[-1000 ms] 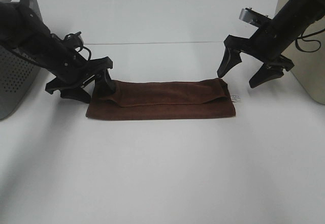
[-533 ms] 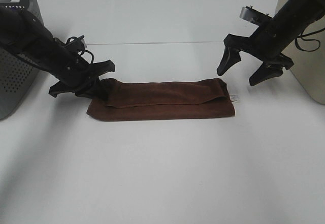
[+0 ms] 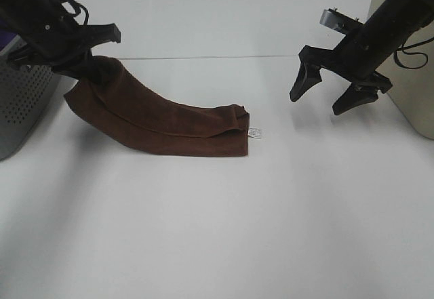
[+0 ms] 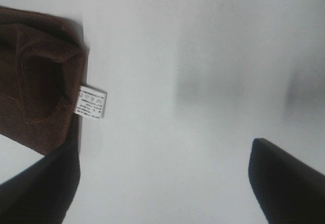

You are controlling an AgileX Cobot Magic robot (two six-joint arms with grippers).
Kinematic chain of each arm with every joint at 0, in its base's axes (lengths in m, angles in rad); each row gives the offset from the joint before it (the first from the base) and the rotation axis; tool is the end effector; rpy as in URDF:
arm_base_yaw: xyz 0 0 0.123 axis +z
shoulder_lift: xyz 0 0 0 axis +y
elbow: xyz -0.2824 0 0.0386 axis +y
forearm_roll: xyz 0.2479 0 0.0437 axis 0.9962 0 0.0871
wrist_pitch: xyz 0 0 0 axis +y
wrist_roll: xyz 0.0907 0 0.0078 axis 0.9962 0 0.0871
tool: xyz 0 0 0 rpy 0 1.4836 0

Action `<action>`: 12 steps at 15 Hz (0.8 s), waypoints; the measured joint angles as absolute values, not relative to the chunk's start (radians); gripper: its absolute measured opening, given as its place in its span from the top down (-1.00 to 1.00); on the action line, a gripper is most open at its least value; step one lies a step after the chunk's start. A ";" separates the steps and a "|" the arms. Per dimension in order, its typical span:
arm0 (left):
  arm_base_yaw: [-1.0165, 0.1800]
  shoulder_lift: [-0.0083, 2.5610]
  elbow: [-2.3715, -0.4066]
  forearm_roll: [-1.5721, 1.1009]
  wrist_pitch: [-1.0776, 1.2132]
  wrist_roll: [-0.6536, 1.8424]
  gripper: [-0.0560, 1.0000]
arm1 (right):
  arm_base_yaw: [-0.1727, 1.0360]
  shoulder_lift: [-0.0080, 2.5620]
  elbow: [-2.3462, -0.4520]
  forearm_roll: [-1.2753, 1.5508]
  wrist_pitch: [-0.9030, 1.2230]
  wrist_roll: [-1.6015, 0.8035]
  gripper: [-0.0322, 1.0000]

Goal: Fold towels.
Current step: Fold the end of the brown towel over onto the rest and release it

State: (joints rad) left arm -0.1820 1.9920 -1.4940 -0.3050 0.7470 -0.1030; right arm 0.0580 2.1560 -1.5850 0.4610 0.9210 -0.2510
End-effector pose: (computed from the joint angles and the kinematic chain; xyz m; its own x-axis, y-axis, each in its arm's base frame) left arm 0.4165 -0.0956 0.2041 -0.9281 -0.1518 -0.3400 -0.0409 0.9492 -0.3119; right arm 0.4362 0.0577 0.1568 -0.9789 -0.0185 -0.2037 -0.0913 0.9307 0.3543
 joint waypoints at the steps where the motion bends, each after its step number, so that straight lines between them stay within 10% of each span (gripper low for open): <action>1: -0.194 1.985 -1.530 -0.373 0.792 -0.103 0.87 | 0.058 2.156 -1.585 0.461 0.927 -0.251 -0.70; 9: -0.378 2.175 -1.691 -0.661 0.731 -0.134 0.78 | 0.058 2.156 -1.585 0.465 0.943 -0.251 -0.70; 12: -0.409 2.248 -1.738 -0.707 0.719 -0.155 0.07 | 0.058 2.156 -1.585 0.466 0.944 -0.251 -0.70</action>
